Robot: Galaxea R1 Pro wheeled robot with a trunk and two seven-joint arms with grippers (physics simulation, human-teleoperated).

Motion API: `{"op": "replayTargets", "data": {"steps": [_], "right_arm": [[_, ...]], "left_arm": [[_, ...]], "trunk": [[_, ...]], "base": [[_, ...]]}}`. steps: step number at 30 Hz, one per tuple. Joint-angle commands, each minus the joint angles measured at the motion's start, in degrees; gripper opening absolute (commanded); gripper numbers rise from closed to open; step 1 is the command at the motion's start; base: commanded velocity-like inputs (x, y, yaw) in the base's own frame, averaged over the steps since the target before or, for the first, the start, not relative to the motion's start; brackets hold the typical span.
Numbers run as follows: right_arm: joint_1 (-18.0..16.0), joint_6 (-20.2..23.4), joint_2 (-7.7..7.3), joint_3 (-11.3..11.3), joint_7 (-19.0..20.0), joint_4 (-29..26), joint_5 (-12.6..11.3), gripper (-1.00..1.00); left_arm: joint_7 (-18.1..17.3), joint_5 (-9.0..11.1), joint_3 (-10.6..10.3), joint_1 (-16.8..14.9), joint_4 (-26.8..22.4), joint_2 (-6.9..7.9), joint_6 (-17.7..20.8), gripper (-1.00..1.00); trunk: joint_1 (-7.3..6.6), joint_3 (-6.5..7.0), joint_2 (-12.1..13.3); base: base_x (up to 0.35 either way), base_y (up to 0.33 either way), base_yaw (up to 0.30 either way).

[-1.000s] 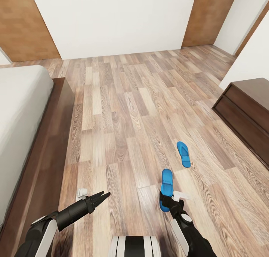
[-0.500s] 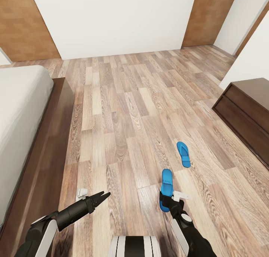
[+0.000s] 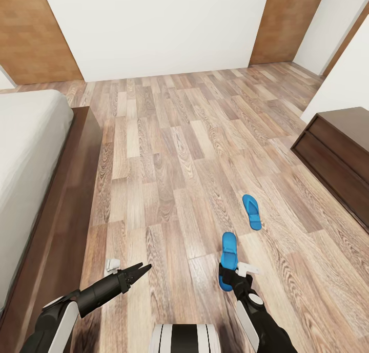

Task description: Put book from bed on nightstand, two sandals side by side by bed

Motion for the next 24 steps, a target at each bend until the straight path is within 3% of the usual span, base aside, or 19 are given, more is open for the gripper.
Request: {"op": "replayTargets", "data": {"steps": [1, 24], "right_arm": [[0.0, -0.1, 0.03, 0.0, -0.1, 0.0, -0.6, -1.0], [0.0, 0.1, -0.04, 0.0, 0.5, -0.1, -0.6, -1.0]], "left_arm": [[-0.1, 0.3, 0.0, 0.0, 0.0, 0.01, 0.4, 1.0], [0.0, 0.3, 0.0, 0.0, 0.0, 0.01, 0.4, 1.0]], "trunk": [[-0.01, -0.03, 0.0], [-0.01, -0.03, 0.0]], "base": [[0.0, 0.0, 0.0], [0.0, 0.0, 0.0]]}}
